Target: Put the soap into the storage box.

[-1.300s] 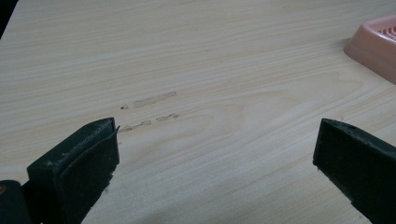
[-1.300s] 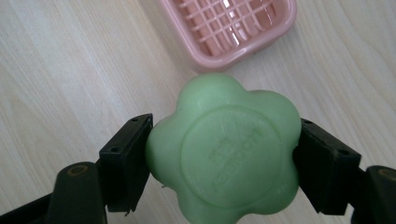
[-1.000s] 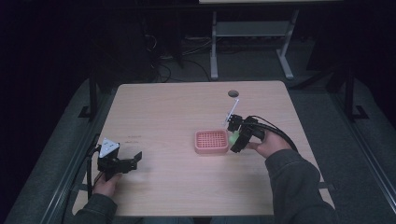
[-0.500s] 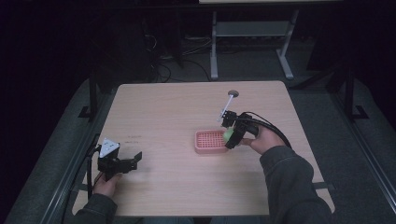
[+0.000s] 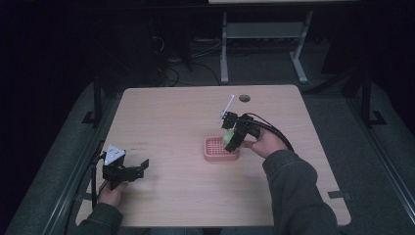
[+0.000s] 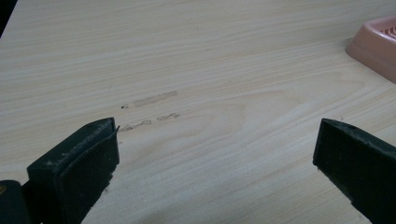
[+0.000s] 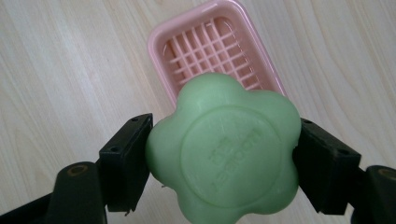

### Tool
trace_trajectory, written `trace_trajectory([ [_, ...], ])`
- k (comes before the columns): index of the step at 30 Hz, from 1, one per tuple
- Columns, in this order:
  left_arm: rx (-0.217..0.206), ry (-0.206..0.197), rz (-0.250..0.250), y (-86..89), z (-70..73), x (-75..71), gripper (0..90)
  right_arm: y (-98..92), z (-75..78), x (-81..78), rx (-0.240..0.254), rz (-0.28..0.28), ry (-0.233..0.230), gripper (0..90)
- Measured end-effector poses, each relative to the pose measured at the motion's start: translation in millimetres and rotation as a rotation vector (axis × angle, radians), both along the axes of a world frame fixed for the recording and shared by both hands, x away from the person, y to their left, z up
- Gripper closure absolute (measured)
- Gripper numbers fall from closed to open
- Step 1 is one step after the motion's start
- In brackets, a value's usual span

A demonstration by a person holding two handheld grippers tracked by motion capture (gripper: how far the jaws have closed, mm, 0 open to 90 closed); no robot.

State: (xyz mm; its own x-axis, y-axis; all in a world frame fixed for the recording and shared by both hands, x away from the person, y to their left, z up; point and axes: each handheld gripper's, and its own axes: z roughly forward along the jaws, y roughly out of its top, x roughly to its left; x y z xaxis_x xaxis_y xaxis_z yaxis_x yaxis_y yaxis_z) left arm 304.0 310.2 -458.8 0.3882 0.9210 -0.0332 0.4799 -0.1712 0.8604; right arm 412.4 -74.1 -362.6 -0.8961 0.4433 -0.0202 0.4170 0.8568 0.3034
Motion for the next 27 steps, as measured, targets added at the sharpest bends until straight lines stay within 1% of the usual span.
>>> trace_trajectory([
  [12, 0.0, 0.0, -0.001, -0.2, -0.1, 0.2, 0.0, 17.8, -4.7, 7.2, 0.022, 0.01, -0.004, 26.1],
  [17, 0.003, -0.001, -0.003, -0.1, 0.0, 0.2, 0.0, 20.1, -7.8, 10.0, 0.023, 0.003, 0.001, 26.1],
  [27, 0.008, 0.0, 0.002, 0.2, -0.2, 0.5, 0.0, 22.6, -19.1, 15.6, 0.021, -0.01, 0.019, 26.1],
])
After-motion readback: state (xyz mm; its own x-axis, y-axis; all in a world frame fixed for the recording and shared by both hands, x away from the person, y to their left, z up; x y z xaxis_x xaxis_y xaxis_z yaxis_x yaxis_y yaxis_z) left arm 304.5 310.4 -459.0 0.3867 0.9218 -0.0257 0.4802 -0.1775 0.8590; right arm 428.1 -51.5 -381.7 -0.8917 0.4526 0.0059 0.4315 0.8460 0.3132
